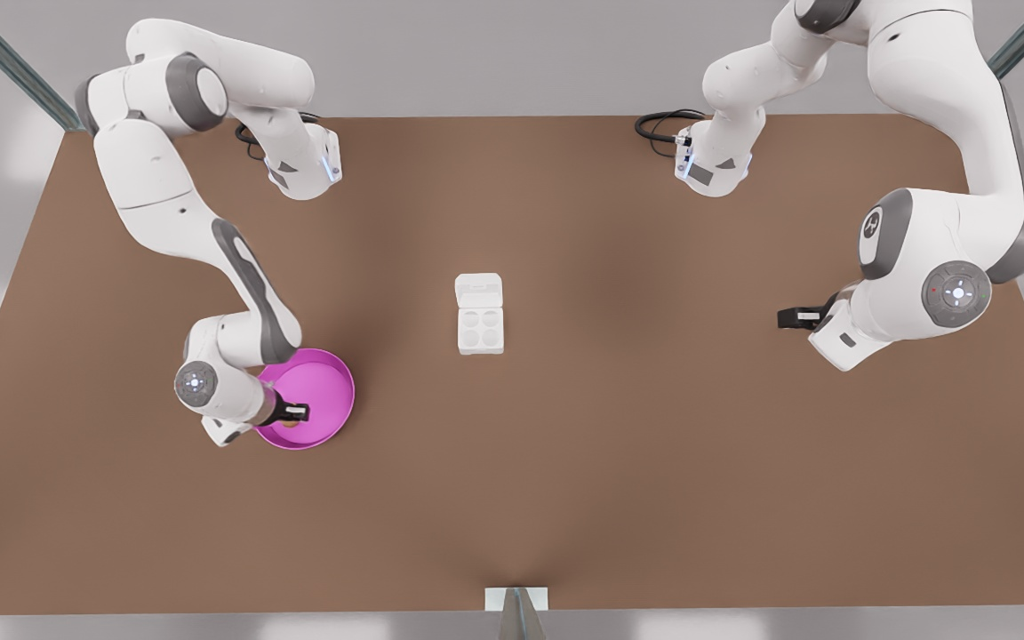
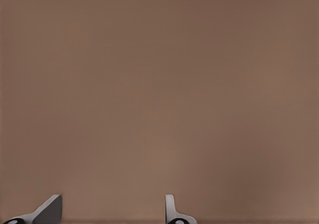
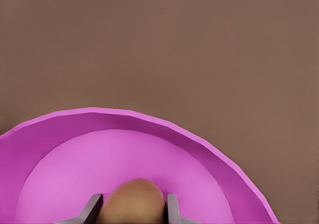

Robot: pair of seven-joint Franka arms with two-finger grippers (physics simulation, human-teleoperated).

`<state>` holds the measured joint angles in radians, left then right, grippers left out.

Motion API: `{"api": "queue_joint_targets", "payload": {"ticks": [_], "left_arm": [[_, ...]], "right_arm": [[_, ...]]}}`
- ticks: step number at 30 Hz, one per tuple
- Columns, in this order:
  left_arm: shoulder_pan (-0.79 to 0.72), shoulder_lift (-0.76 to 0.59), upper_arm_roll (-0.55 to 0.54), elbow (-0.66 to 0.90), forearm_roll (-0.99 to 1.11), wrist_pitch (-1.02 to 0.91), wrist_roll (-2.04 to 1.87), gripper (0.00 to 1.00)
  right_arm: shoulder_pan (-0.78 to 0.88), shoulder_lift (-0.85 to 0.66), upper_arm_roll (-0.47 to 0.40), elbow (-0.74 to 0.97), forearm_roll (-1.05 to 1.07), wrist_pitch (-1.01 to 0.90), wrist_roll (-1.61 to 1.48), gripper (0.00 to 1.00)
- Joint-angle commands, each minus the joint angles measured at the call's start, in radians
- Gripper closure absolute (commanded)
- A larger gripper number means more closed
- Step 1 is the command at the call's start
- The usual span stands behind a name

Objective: Pack egg into the box and close the box lid

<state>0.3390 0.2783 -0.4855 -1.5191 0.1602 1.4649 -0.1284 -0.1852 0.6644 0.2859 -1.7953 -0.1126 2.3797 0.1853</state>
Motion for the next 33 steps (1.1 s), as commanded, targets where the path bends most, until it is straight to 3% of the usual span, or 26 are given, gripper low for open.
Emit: {"api": "queue_joint_targets", "payload": {"ticks": [1, 4, 9, 15, 19, 26, 33], "left_arm": [[0.0, -0.001, -0.001, 0.0, 0.004, 0.0, 0.0, 0.0], [0.0, -0.001, -0.001, 0.0, 0.004, 0.0, 0.0, 0.0], [-0.003, -0.002, -0.001, 0.011, 0.004, -0.001, 0.0, 0.0], [-0.002, -0.001, -0.001, 0.013, 0.004, -0.001, 0.001, 0.0], [0.0, -0.001, 0.001, 0.013, 0.004, -0.001, 0.001, 0.0], [0.003, -0.001, 0.001, 0.013, 0.004, -0.001, 0.001, 0.0], [0.009, -0.001, 0.001, 0.013, 0.004, -0.003, 0.001, 0.0]], "right_arm": [[-0.014, -0.002, 0.015, 0.008, -0.012, -0.04, 0.0, 0.54], [-0.071, -0.005, 0.094, 0.033, 0.037, -0.04, -0.003, 0.54], [-0.083, 0.021, 0.19, 0.106, 0.291, -0.04, 0.0, 0.54], [-0.037, 0.115, 0.314, 0.232, 0.291, -0.028, 0.016, 0.54], [0.093, 0.187, 0.322, 0.352, 0.284, -0.014, 0.013, 0.54], [0.254, 0.218, 0.317, 0.358, 0.268, -0.022, 0.008, 0.54], [0.322, 0.136, 0.322, 0.312, 0.225, -0.257, 0.048, 0.54]]}}
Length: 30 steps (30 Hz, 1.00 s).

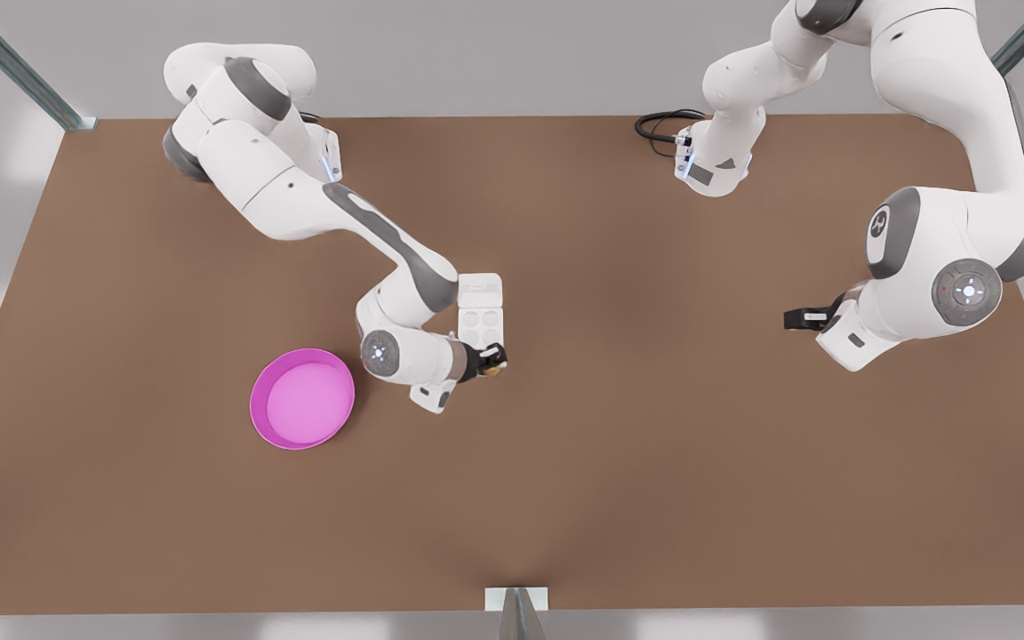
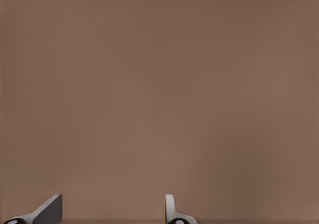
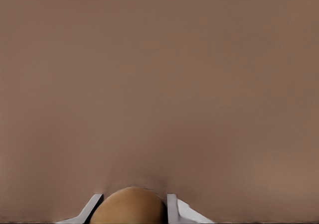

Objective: Pack egg into the box and close the box lid

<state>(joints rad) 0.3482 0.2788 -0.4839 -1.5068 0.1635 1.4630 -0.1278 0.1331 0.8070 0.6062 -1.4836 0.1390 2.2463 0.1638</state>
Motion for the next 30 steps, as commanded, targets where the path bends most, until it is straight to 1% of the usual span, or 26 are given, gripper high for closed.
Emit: {"api": "queue_joint_targets", "payload": {"ticks": [1, 3, 7, 11, 14, 21, 30], "left_arm": [[0.0, -0.001, -0.001, 0.0, 0.001, -0.001, 0.001, 0.0], [-0.002, -0.001, -0.001, 0.0, 0.001, -0.001, 0.001, 0.0], [-0.002, 0.005, -0.001, 0.0, 0.002, 0.0, 0.001, 0.0], [-0.002, 0.005, -0.001, 0.0, 0.001, -0.001, -0.001, 0.0], [-0.003, 0.005, -0.001, 0.0, 0.001, -0.001, -0.001, 0.0], [-0.005, 0.005, -0.001, 0.0, 0.001, -0.001, 0.001, 0.0], [-0.003, 0.007, -0.001, 0.0, 0.002, 0.0, 0.001, 0.0]], "right_arm": [[0.014, -0.011, 0.0, -0.001, -0.029, -0.152, 0.071, 0.54], [0.033, -0.011, 0.001, -0.004, -0.059, -0.208, 0.083, 0.54], [0.074, -0.002, -0.006, -0.012, -0.11, -0.214, 0.155, 0.54], [0.077, -0.002, -0.008, -0.05, -0.173, -0.218, 0.221, 0.54], [0.077, -0.002, -0.008, -0.05, -0.205, -0.261, 0.241, 0.54], [0.071, 0.009, -0.022, -0.046, -0.245, -0.238, 0.24, 0.54], [0.091, 0.034, -0.022, -0.04, -0.245, -0.18, 0.24, 0.54]]}}
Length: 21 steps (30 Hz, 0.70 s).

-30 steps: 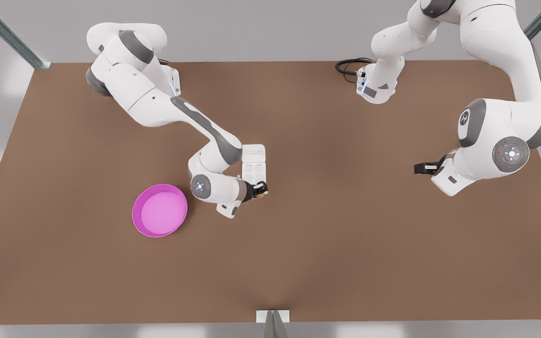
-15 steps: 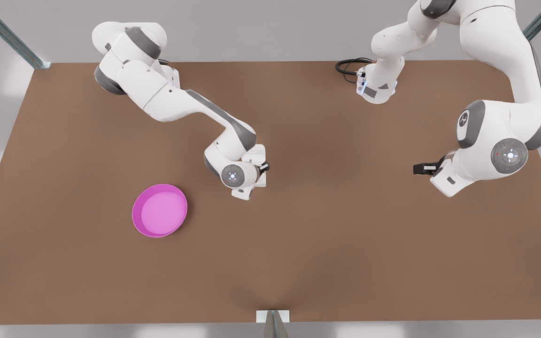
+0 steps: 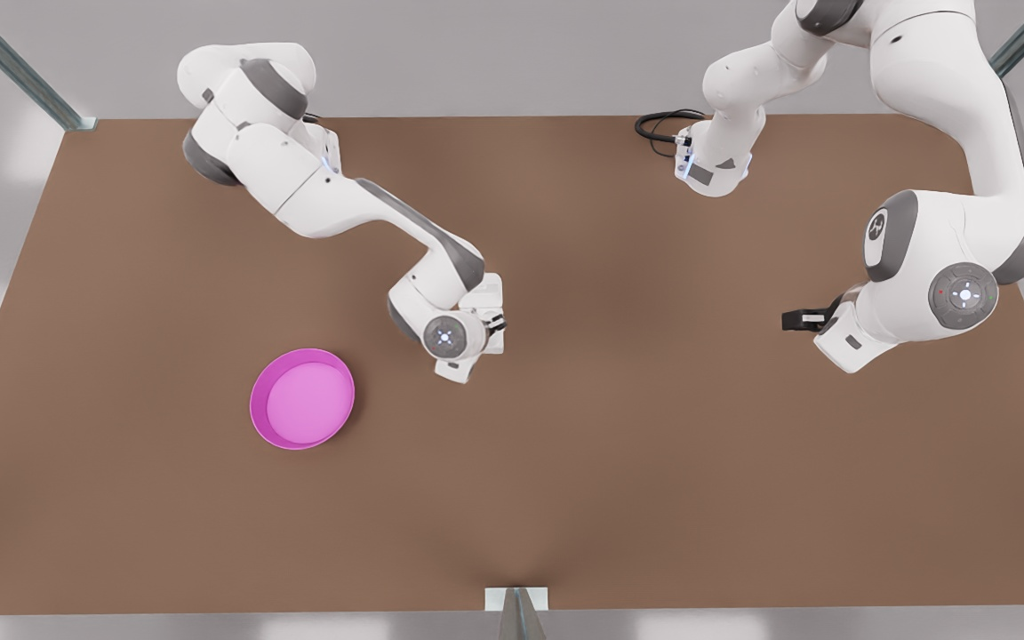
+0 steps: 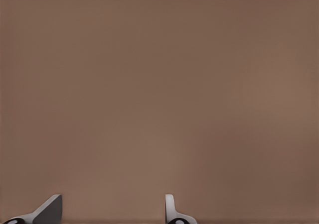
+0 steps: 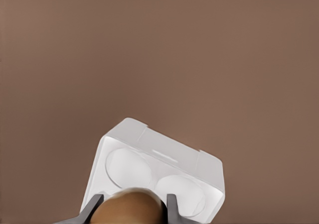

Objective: Pack egg into the box and close the box lid

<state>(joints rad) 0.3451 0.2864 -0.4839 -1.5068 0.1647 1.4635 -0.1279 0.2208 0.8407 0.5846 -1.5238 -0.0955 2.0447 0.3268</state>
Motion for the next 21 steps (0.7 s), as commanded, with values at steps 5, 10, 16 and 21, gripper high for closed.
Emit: {"api": "queue_joint_targets", "payload": {"ticks": [5, 10, 16, 21], "left_arm": [[0.0, -0.001, -0.001, 0.0, 0.001, 0.0, 0.001, 0.0], [0.0, -0.001, -0.001, 0.002, 0.001, 0.0, 0.001, 0.0], [-0.008, -0.001, -0.004, 0.0, -0.002, -0.002, 0.001, 0.0], [-0.172, 0.053, -0.007, -0.012, -0.028, -0.057, -0.079, 0.63]], "right_arm": [[0.002, 0.0, 0.001, 0.001, -0.01, 0.023, 0.077, 0.0], [-0.006, 0.0, 0.001, 0.001, -0.01, 0.022, 0.077, 0.0], [-0.228, -0.092, 0.07, 0.017, -0.004, -0.073, 0.066, 0.0], [-0.42, -0.127, -0.156, 0.178, -0.348, -0.169, 0.002, 0.0]]}}
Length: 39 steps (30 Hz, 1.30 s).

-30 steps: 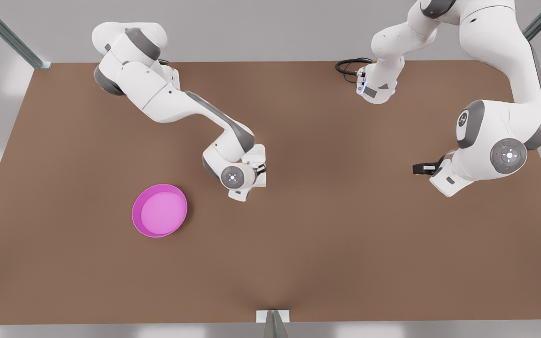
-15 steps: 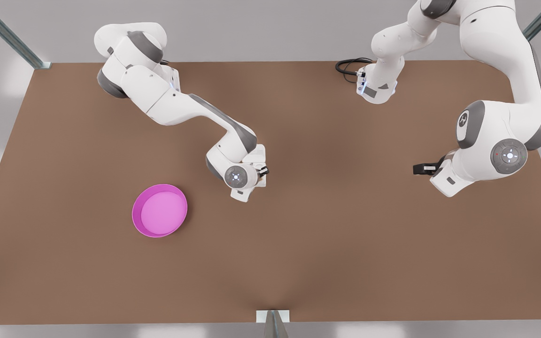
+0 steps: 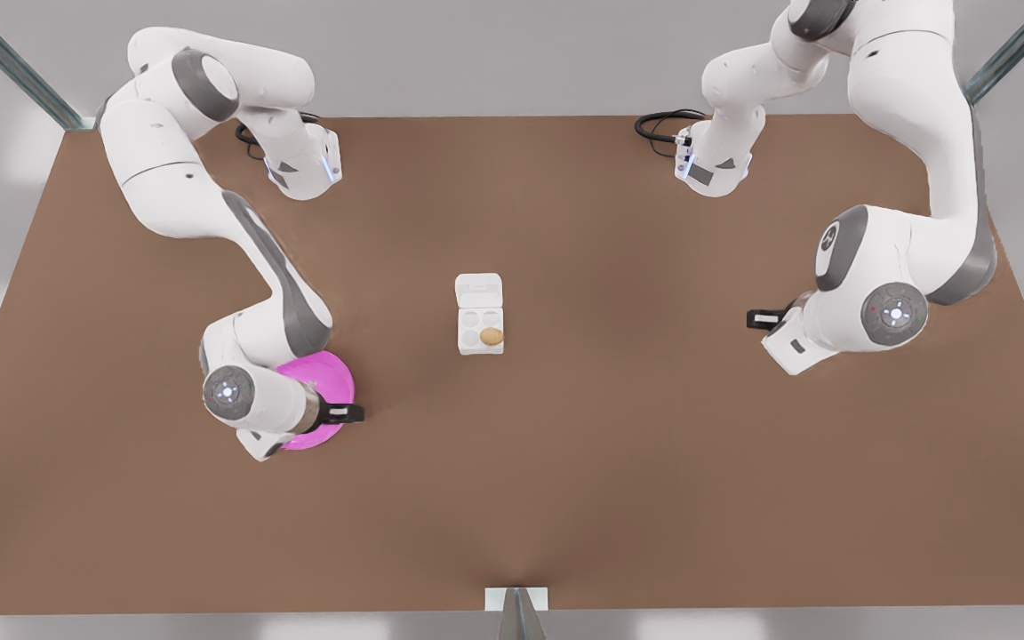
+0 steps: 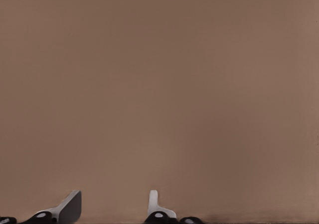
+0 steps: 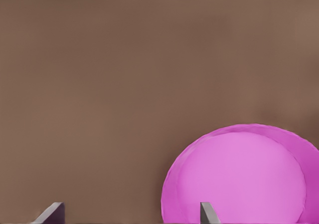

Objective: Pack egg into the box and close the box lid

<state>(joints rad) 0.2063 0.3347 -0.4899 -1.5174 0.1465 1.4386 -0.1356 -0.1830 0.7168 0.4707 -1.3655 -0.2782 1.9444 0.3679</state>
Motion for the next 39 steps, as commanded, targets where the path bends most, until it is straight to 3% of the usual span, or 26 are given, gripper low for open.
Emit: {"api": "queue_joint_targets", "payload": {"ticks": [1, 2, 5, 6, 10, 15, 20, 39], "left_arm": [[-0.103, 0.004, -0.003, 0.002, -0.01, -0.06, -0.105, 0.73], [-0.283, 0.004, -0.003, 0.003, -0.013, -0.115, -0.255, 0.79], [-0.516, 0.024, -0.003, 0.019, -0.133, -0.112, -0.444, 0.79], [-0.599, 0.069, -0.003, 0.039, -0.133, -0.096, -0.504, 0.79], [-0.706, 0.125, -0.003, 0.022, -0.139, 0.009, -0.622, 0.79], [-0.751, 0.259, -0.001, 0.025, -0.097, 0.371, -0.867, 0.79], [-0.748, 0.314, 0.001, -0.027, -0.094, 0.511, -0.883, 0.79], [-0.778, 0.342, -0.001, -0.053, -0.105, 0.572, -0.92, 0.79]], "right_arm": [[-0.026, 0.012, -0.124, 0.071, -0.165, -0.067, -0.214, 0.0], [-0.042, 0.013, -0.231, 0.115, -0.159, -0.058, -0.441, 0.0], [-0.11, -0.1, -0.234, 0.108, -0.102, -0.091, -0.656, 0.0], [-0.145, -0.189, -0.236, 0.094, 0.033, -0.219, -0.722, 0.0], [-0.191, -0.424, -0.241, -0.07, 0.148, -0.282, -0.718, 0.0], [-0.185, -0.421, -0.239, -0.072, 0.143, -0.257, -0.649, 0.0], [-0.185, -0.416, -0.239, -0.079, 0.142, -0.254, -0.649, 0.0], [-0.187, -0.395, -0.241, -0.102, 0.129, -0.203, -0.652, 0.0]]}}
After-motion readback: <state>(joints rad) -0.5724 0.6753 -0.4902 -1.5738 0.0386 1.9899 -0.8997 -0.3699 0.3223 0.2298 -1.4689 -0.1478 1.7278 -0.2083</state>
